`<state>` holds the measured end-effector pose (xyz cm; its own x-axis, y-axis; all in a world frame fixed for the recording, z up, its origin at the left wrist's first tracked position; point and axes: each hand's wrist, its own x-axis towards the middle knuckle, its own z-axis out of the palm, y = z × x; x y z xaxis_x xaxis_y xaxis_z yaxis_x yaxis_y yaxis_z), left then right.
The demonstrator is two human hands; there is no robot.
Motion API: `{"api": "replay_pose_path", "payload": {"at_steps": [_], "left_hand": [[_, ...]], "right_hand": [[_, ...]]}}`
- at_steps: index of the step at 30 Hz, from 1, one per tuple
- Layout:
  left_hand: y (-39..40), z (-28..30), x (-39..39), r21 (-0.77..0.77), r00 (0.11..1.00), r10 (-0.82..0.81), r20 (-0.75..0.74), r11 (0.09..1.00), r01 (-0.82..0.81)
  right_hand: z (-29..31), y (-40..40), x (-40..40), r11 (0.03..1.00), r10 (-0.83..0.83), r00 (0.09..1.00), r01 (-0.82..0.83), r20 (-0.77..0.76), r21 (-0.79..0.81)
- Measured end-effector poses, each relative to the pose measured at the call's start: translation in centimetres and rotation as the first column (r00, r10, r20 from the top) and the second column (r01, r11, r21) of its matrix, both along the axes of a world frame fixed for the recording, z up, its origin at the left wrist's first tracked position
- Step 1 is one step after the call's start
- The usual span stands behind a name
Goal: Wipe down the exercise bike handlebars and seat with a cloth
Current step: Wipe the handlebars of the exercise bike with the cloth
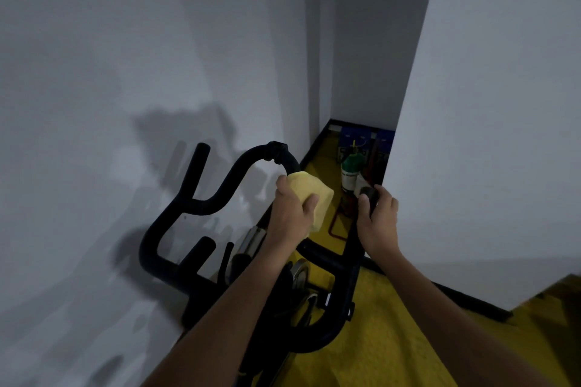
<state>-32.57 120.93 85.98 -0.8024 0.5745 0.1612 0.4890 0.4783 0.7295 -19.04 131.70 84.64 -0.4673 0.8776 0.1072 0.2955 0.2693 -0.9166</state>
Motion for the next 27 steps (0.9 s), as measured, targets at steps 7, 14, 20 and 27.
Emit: {"api": "replay_pose_path", "payload": {"at_steps": [7, 14, 20, 27], "left_hand": [[1.4, -0.3, -1.4, -0.004, 0.994, 0.108, 0.016, 0.994, -0.108], [1.6, -1.1, -1.5, 0.14, 0.924, 0.134, 0.359, 0.971, -0.195], [1.1, -2.5, 0.1, 0.116, 0.949, 0.186, 0.253, 0.968, -0.221], [2.7, -2.5, -0.3, 0.119, 0.947, 0.278, -0.159, 0.958, -0.262]], "right_hand": [[-1.9, 1.6, -1.3, 0.934, 0.087, 0.994, -0.106, -0.071, -0.34], [-2.2, 1.9, -0.8, 0.927, 0.086, 0.992, -0.114, -0.092, -0.358], [-3.1, 1.0, 0.1, 0.934, 0.057, 0.989, -0.1, -0.133, -0.344], [-2.9, 1.1, -1.2, 0.951, 0.042, 0.989, -0.084, -0.143, -0.299]]}}
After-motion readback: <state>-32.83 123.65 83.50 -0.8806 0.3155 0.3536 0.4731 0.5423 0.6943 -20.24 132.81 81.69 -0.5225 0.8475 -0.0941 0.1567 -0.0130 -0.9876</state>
